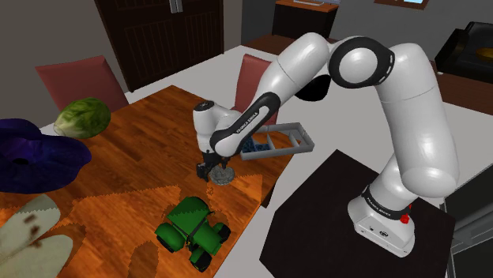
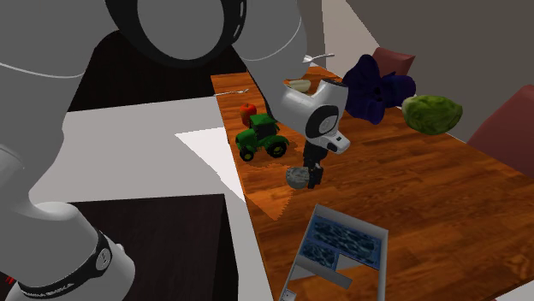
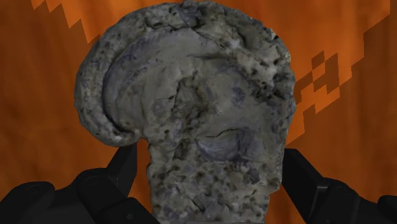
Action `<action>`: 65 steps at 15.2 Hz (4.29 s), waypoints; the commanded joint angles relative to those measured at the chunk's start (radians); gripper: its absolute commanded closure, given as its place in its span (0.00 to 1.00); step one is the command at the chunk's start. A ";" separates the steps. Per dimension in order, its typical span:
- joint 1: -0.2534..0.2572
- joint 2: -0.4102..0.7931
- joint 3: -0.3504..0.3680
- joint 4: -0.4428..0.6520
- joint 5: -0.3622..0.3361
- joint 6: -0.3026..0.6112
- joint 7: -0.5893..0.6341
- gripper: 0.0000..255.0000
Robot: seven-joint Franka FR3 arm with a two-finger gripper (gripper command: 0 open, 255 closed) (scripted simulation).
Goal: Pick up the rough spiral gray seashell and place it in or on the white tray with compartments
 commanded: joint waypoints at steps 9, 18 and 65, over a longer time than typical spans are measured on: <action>0.001 0.003 -0.001 0.000 -0.001 0.004 0.001 1.00; -0.002 -0.008 0.003 -0.003 0.002 -0.004 0.000 1.00; -0.478 -0.426 -0.058 -0.334 0.156 -0.062 -0.601 1.00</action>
